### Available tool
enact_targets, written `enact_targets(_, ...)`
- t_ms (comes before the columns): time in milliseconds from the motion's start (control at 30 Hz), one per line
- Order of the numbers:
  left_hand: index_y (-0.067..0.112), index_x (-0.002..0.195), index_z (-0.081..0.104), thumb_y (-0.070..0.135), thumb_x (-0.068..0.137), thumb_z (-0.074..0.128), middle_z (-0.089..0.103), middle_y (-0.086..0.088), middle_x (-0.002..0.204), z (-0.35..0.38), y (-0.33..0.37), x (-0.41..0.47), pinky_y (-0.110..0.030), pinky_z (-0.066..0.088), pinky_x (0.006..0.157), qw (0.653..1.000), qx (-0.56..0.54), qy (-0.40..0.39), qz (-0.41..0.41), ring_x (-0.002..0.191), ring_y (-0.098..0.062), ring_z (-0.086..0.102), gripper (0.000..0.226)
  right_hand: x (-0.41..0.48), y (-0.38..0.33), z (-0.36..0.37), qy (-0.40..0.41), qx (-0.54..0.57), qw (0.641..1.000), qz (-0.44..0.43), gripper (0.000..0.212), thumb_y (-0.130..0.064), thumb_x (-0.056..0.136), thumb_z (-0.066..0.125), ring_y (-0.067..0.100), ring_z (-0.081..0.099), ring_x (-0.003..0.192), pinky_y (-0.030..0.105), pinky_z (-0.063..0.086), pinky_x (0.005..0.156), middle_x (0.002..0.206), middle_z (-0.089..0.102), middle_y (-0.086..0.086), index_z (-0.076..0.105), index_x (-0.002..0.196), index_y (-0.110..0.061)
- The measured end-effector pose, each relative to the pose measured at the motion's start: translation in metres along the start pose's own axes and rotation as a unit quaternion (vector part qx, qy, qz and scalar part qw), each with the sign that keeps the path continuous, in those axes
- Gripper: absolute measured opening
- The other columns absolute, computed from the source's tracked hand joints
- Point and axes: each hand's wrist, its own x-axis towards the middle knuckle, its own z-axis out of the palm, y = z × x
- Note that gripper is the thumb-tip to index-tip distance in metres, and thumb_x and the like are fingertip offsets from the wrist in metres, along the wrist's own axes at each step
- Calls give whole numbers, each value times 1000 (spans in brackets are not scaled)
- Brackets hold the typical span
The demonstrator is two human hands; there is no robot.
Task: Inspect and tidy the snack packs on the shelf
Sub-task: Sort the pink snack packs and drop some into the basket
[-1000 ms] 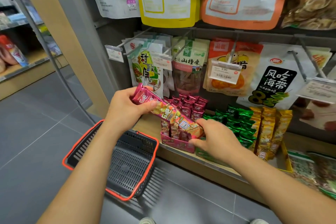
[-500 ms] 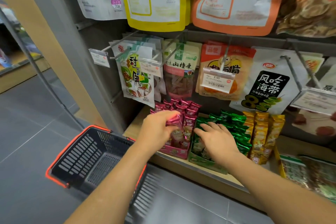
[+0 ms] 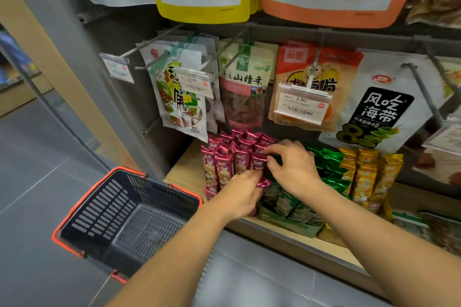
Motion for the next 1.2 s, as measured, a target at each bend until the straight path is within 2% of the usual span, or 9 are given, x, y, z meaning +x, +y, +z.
enact_targets(167,12,145,41,2,93,48,36,-12,148,9,-1,-1,-40,39,107,999,22,27,-8,128,-36,45,53,25,-16,8,-31,-94,995,8,29,-38,94,52,24,45,120,43,36,94,121,61,-2,62,121,-30)
enact_targets(333,21,132,43,1,90,51,64,-13,106,5,-2,-12,-46,49,81,990,-17,132,-42,96,-35,61,47,34,-18,19,-68,-188,980,22,26,-45,88,60,24,46,113,42,34,87,107,62,0,63,108,-29)
enact_targets(567,9,119,63,21,96,46,48,-7,129,4,9,-5,-45,45,93,987,107,114,-34,116,-27,42,30,26,-16,27,-39,-200,979,-16,10,-23,87,58,20,41,111,39,30,86,94,62,-7,67,86,-26)
enact_targets(667,9,122,60,26,99,42,49,-9,129,5,9,-5,-45,45,95,990,101,98,-20,114,-31,47,34,18,-22,12,10,-109,993,-40,8,-21,87,58,20,44,114,40,33,89,101,63,-6,64,90,-26)
enact_targets(800,16,127,60,26,100,45,58,-6,125,0,6,-8,-43,49,90,992,57,111,-22,109,-29,58,32,0,-33,-23,90,-30,991,-93,16,-9,90,51,31,56,98,39,47,71,105,60,8,51,105,-14)
enact_targets(933,20,119,57,23,94,59,71,-5,105,-2,6,-15,-36,52,83,980,-83,163,-82,95,-26,66,26,-40,-31,-58,149,-28,963,-222,21,7,83,62,37,61,109,48,57,73,121,62,18,58,102,0)
enact_targets(1067,20,123,64,15,89,65,69,-1,116,-15,13,-17,-19,42,87,979,-119,133,-99,105,-19,64,35,-72,-26,-85,269,-6,918,-291,30,18,76,65,39,64,98,49,58,76,110,63,24,59,102,3)
enact_targets(1133,23,113,71,9,90,58,72,1,110,-30,17,-21,-21,47,78,975,-124,136,-125,90,-14,65,30,-87,-27,-95,312,20,902,-298,33,16,80,61,37,63,98,45,57,80,108,63,23,52,105,-4)
enact_targets(1200,29,85,76,4,89,54,74,1,103,-49,21,-30,-22,48,67,967,-136,155,-152,76,-14,64,33,-101,-32,-101,335,44,893,-298,29,12,85,57,33,61,100,39,54,89,106,63,23,50,106,-7)
